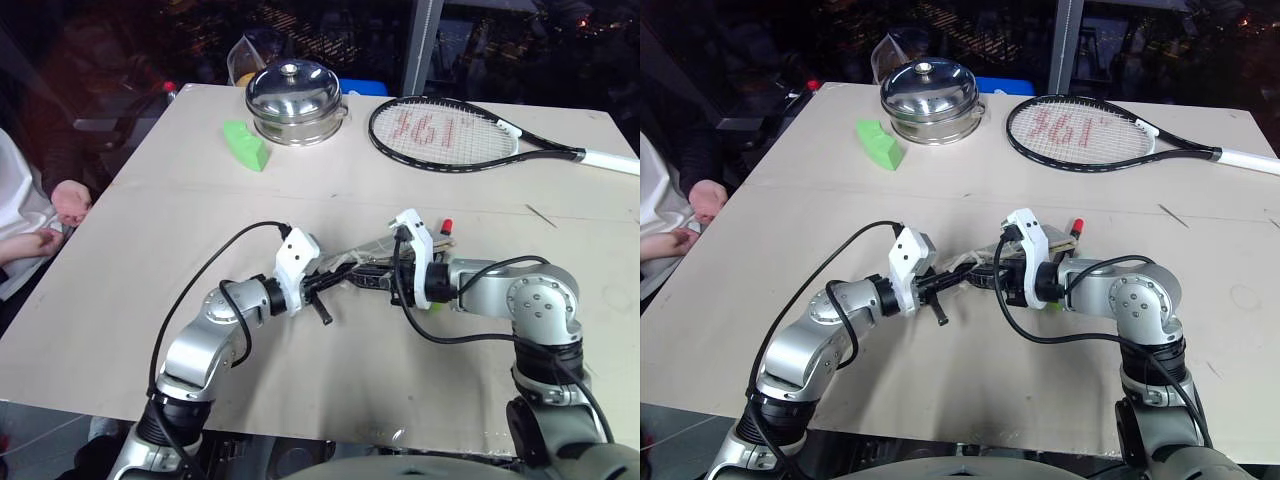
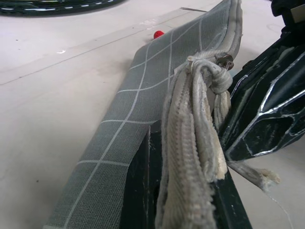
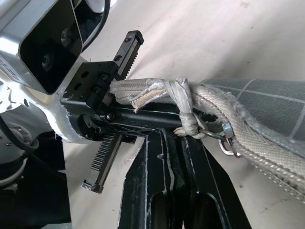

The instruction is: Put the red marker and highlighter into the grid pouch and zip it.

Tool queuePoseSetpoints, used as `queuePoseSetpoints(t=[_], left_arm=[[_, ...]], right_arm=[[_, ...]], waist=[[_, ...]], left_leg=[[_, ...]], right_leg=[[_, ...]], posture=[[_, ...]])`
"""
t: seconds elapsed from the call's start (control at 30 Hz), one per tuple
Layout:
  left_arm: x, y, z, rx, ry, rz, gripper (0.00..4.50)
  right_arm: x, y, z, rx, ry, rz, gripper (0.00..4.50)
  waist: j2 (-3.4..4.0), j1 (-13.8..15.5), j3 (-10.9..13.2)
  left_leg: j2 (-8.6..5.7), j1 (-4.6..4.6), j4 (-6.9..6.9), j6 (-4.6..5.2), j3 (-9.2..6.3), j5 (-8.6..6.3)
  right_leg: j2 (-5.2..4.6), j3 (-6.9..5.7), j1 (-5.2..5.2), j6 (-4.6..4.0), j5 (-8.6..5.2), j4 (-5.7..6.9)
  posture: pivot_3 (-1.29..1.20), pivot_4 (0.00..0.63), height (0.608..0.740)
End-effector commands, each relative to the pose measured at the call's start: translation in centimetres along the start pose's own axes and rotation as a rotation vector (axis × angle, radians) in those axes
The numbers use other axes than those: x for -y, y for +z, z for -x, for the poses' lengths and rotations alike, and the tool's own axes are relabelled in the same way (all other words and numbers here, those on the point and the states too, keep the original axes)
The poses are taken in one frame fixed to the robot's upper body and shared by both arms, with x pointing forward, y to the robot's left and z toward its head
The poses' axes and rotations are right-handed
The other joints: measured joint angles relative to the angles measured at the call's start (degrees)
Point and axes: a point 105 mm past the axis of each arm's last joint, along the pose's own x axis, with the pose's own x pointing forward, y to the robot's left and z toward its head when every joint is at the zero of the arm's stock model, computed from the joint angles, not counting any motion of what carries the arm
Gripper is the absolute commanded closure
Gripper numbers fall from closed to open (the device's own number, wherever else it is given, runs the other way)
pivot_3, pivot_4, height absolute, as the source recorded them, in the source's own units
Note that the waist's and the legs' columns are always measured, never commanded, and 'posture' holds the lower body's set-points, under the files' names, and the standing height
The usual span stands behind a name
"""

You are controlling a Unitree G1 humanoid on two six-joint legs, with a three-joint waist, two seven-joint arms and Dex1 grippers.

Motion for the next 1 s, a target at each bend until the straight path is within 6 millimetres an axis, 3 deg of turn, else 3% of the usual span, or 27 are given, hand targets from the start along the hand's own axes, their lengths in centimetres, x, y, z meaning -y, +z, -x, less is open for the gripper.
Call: queuePoseSetpoints(t=[0.03,0.23,0.3,0.4,0.5,0.6,0.63,0.77,1.0], left_arm=[[1.3,1.3,-0.6,0.054,-0.048,-0.062,4.5],[1.0,1.3,-0.4,0.057,-0.044,-0.093,4.5],[0.6,1.2,0.0,0.059,-0.032,-0.081,4.5],[0.1,1.0,0.7,0.061,-0.013,-0.052,4.5],[-0.3,0.9,1.2,0.066,-0.008,-0.025,4.5],[-0.7,0.8,2.0,0.066,-0.006,-0.012,4.5],[-0.8,0.7,2.2,0.065,-0.005,-0.01,4.5],[-0.9,0.5,2.4,0.06,-0.015,0.0,4.5],[-0.6,0.8,2.1,0.067,-0.041,-0.009,4.5]], right_arm=[[-3.1,0.7,-0.8,0.014,0.192,0.008,4.44],[-2.6,0.7,-1.1,-0.009,0.207,-0.001,4.44],[-1.4,1.0,-0.6,0.02,0.137,0.046,4.44],[-0.9,0.9,1.3,0.069,0.11,0.094,3.62],[-0.7,0.5,3.5,0.107,0.031,0.184,2.3],[-0.8,1.1,6.8,0.215,-0.069,0.255,2.3],[-0.7,1.4,7.4,0.243,-0.097,0.266,2.92],[0.1,2.2,8.3,0.311,-0.216,0.26,4.42],[1.5,2.2,6.9,0.296,-0.285,0.218,4.47]], waist=[[0.0,0.0,0.0],[0.0,0.04,0.0],[0.01,-0.01,0.0],[0.01,0.08,0.0],[0.0,0.19,0.01],[0.01,0.11,0.02],[0.01,0.05,0.02],[0.02,-0.08,0.02],[0.02,0.06,0.02]], left_leg=[[0.0,0.0,0.0,0.0,0.0,0.0],[-0.01,-0.03,0.0,0.0,0.0,0.0],[-0.01,-0.03,0.0,0.01,0.0,0.0],[-0.01,-0.04,-0.01,0.0,0.0,0.0],[-0.01,-0.1,-0.01,0.01,0.0,-0.01],[-0.02,-0.08,-0.01,0.01,0.0,-0.01],[-0.01,-0.08,-0.02,0.01,-0.01,-0.01],[0.03,-0.01,-0.02,0.0,-0.01,-0.01],[0.0,-0.06,-0.02,0.0,0.0,-0.01]], right_leg=[[0.0,0.0,0.0,0.0,0.0,0.0],[-0.02,-0.01,0.0,0.0,0.0,-0.01],[-0.02,-0.01,-0.01,0.0,0.0,-0.02],[-0.02,-0.01,-0.04,0.0,0.0,-0.02],[-0.06,-0.04,-0.05,0.01,0.0,-0.07],[-0.08,-0.03,-0.05,0.08,-0.04,-0.07],[-0.07,-0.03,-0.06,0.18,-0.11,-0.06],[-0.04,-0.03,-0.05,0.23,-0.13,-0.05],[-0.05,-0.01,-0.06,0.17,-0.1,-0.06]], posture=[[0.0,0.15,0.74],[0.0,0.15,0.74],[0.0,0.15,0.74],[0.0,0.15,0.74],[0.0,0.15,0.74],[0.0,0.15,0.74],[0.0,0.15,0.74],[0.0,0.15,0.74],[0.0,0.15,0.74]])
